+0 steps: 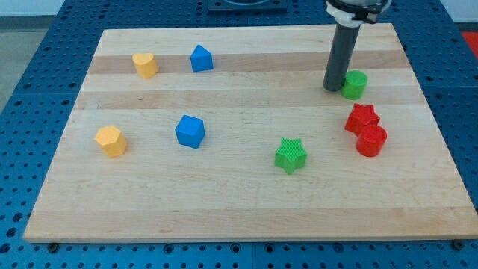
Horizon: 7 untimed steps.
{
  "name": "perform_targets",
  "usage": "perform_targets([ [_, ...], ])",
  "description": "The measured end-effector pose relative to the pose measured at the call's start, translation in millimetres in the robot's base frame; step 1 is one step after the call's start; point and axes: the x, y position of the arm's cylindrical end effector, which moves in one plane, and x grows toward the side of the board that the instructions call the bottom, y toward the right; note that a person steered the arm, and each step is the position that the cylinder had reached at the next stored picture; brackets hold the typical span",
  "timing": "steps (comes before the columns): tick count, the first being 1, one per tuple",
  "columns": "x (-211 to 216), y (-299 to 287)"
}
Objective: Push the green circle closer to the top of red star
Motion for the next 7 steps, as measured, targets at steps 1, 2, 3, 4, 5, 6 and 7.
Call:
perform_targets([
  [1, 0.2, 0.0],
  [2, 8.9, -3.6],
  [3, -27.9, -4.9],
  [4, -29.3, 20.3],
  [5, -26.5, 25.4],
  [6, -23.5, 27.5],
  [7, -4.5, 27.5],
])
